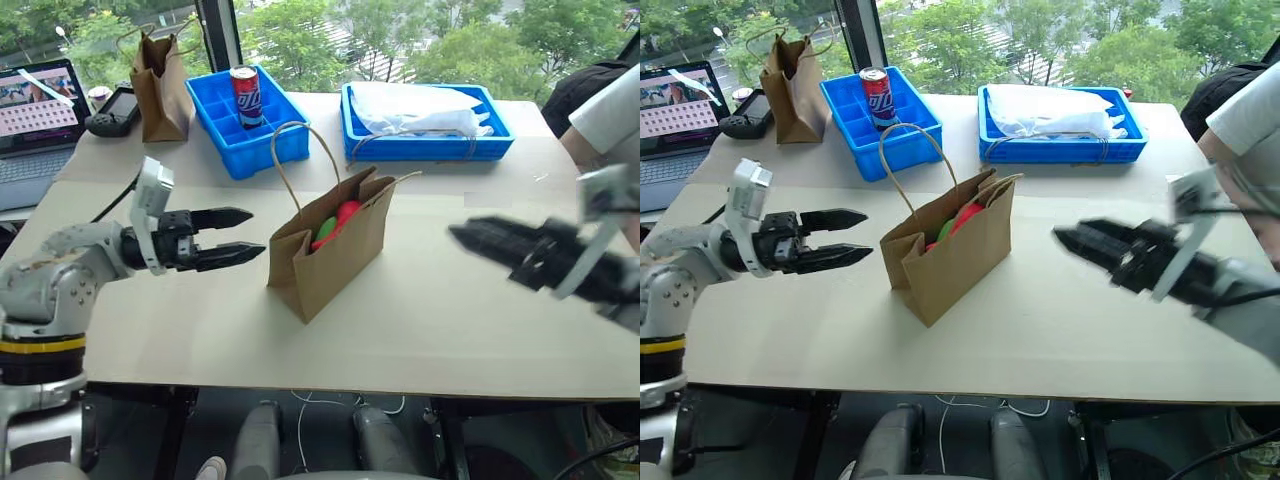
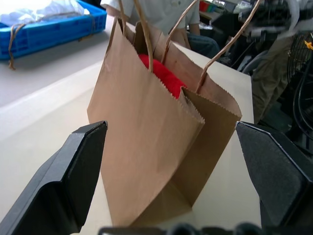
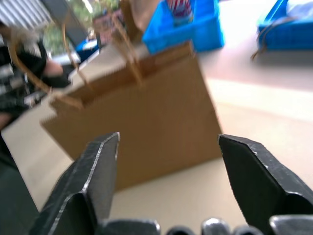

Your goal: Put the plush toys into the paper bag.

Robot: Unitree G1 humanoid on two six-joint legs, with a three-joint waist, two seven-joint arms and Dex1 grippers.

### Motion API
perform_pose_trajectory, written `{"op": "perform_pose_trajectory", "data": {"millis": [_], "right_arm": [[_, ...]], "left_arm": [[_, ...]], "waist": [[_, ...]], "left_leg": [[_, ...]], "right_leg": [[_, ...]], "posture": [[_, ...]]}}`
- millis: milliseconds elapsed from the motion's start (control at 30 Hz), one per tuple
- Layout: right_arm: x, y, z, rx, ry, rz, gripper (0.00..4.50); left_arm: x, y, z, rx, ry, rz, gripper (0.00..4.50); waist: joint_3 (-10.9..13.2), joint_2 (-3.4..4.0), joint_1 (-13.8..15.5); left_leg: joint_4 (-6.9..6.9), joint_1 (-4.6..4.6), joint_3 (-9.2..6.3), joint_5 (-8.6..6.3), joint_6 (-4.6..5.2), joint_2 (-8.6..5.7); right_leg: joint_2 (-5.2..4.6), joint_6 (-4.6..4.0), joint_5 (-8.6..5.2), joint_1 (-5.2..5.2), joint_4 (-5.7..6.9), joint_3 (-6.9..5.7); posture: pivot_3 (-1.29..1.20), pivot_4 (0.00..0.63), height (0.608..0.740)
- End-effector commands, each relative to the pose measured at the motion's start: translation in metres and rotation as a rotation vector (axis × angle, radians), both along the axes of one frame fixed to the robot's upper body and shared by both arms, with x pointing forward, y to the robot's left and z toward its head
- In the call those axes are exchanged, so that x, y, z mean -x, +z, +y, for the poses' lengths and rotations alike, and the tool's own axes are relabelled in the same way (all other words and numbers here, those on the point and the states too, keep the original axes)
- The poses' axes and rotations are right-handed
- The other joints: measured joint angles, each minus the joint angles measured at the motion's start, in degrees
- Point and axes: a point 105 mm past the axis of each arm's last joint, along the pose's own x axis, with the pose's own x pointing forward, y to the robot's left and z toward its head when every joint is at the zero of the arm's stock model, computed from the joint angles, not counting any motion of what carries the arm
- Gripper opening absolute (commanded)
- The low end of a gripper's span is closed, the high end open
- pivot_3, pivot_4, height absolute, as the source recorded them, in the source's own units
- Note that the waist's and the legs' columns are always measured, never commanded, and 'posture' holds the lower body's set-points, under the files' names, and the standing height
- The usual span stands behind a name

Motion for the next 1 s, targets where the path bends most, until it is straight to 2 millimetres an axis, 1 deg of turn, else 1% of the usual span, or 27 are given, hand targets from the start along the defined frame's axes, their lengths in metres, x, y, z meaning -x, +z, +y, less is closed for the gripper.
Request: {"op": "perform_pose_trajectory", "data": {"millis": [33,67,133,167,200,233,333,467,600,700,800,833,900,933,967,1000], "right_arm": [[0.001,-0.008,0.033,0.083,0.115,-0.128,2.13],[0.001,-0.010,0.040,0.087,0.134,-0.144,1.69],[0.000,-0.008,0.052,0.081,0.160,-0.186,1.10],[-0.002,-0.005,0.058,0.066,0.168,-0.210,0.66],[-0.003,-0.003,0.063,0.054,0.172,-0.226,0.41],[-0.006,-0.003,0.068,0.056,0.176,-0.247,0.04],[-0.013,-0.006,0.080,0.060,0.175,-0.280,0.04],[-0.020,-0.009,0.093,0.053,0.179,-0.307,0.04],[-0.026,-0.008,0.107,0.030,0.180,-0.336,0.04],[-0.028,-0.006,0.112,0.015,0.176,-0.350,0.04],[-0.031,-0.005,0.114,0.002,0.167,-0.357,0.00],[-0.031,-0.006,0.115,0.001,0.164,-0.356,0.00],[-0.032,-0.007,0.114,0.004,0.159,-0.354,0.00],[-0.032,-0.008,0.114,0.005,0.157,-0.353,0.00],[-0.032,-0.009,0.113,0.006,0.155,-0.351,0.00],[-0.032,-0.009,0.112,0.008,0.152,-0.348,0.00]], "left_arm": [[0.007,0.007,-0.016,0.012,-0.012,-0.068,4.50],[0.009,0.006,-0.019,0.007,-0.019,-0.072,4.50],[0.012,0.003,-0.023,-0.002,-0.021,-0.071,4.50],[0.012,0.002,-0.024,-0.001,-0.018,-0.069,4.50],[0.012,0.002,-0.026,-0.001,-0.016,-0.068,4.50],[0.014,0.000,-0.029,-0.001,-0.025,-0.063,4.50],[0.018,-0.003,-0.037,-0.008,-0.044,-0.056,4.50],[0.017,-0.007,-0.041,-0.012,-0.041,-0.048,4.50],[0.011,-0.013,-0.046,-0.016,-0.016,-0.021,4.50],[0.006,-0.017,-0.047,-0.024,0.006,0.001,4.50],[-0.001,-0.021,-0.047,-0.035,0.041,0.011,3.77],[-0.003,-0.022,-0.048,-0.036,0.047,0.013,3.38],[-0.008,-0.021,-0.047,-0.030,0.059,0.015,2.75],[-0.010,-0.021,-0.047,-0.025,0.065,0.016,2.32],[-0.012,-0.020,-0.047,-0.022,0.069,0.011,2.14],[-0.014,-0.019,-0.046,-0.019,0.071,0.008,1.71]], "waist": [[0.01,-0.01,-0.15],[0.01,-0.01,-0.16],[0.01,-0.01,-0.07],[0.00,-0.01,-0.07],[0.00,-0.01,-0.01],[0.00,-0.01,0.01],[0.00,-0.02,0.02],[-0.01,-0.04,0.24],[-0.01,-0.04,0.16],[-0.01,-0.04,0.14],[-0.01,-0.04,0.15],[-0.01,-0.04,0.15],[-0.01,-0.04,0.15],[-0.01,-0.04,0.16],[-0.01,-0.04,0.16],[-0.01,-0.04,0.16]], "left_leg": [[0.00,-0.01,0.01,0.00,0.00,-0.01],[0.00,-0.01,0.00,0.01,0.00,-0.02],[0.01,-0.01,0.01,0.01,0.00,-0.05],[0.01,0.01,0.00,0.01,0.00,-0.04],[0.01,0.03,0.00,0.01,0.00,-0.04],[0.01,0.02,0.00,0.01,0.00,-0.05],[0.01,0.01,-0.01,0.01,0.00,-0.06],[0.01,0.00,-0.01,0.01,0.00,-0.07],[0.01,0.03,-0.01,0.01,0.00,-0.07],[0.01,0.03,-0.02,0.01,0.00,-0.08],[0.01,0.04,-0.02,0.01,0.00,-0.08],[0.01,0.03,-0.02,0.02,0.00,-0.08],[0.01,0.03,-0.02,0.02,0.00,-0.08],[0.01,0.03,-0.02,0.02,0.00,-0.08],[0.01,0.03,-0.02,0.02,0.00,-0.08],[0.01,0.03,-0.02,0.02,0.00,-0.08]], "right_leg": [[0.00,0.00,0.00,-0.02,0.03,0.02],[0.00,0.00,0.00,-0.03,0.07,0.02],[-0.01,0.02,0.00,-0.03,0.07,0.02],[0.00,0.02,0.00,0.02,0.05,0.01],[0.00,0.02,0.00,0.02,0.05,0.02],[-0.01,0.01,0.00,0.02,0.06,0.02],[-0.01,-0.01,0.01,0.02,0.06,0.00],[-0.02,-0.08,0.05,0.03,0.06,0.00],[-0.01,-0.08,0.06,0.01,0.12,0.00],[-0.01,-0.08,0.06,0.00,0.14,0.00],[-0.01,-0.09,0.06,0.00,0.17,-0.01],[-0.01,-0.09,0.06,0.01,0.17,-0.01],[-0.01,-0.09,0.06,0.01,0.18,-0.01],[-0.01,-0.09,0.06,0.00,0.18,-0.01],[-0.01,-0.09,0.06,0.00,0.18,-0.01],[-0.02,-0.09,0.06,0.00,0.18,-0.01]], "posture": [[0.00,0.150,0.685],[0.00,0.150,0.685],[0.00,0.150,0.685],[0.00,0.150,0.685],[0.00,0.150,0.685],[0.00,0.150,0.685],[0.00,0.150,0.685],[0.00,0.150,0.685],[0.00,0.150,0.685],[0.00,0.150,0.685],[0.00,0.150,0.685],[0.00,0.150,0.685],[0.00,0.150,0.685],[0.00,0.150,0.685],[0.00,0.150,0.685],[0.00,0.150,0.685]]}}
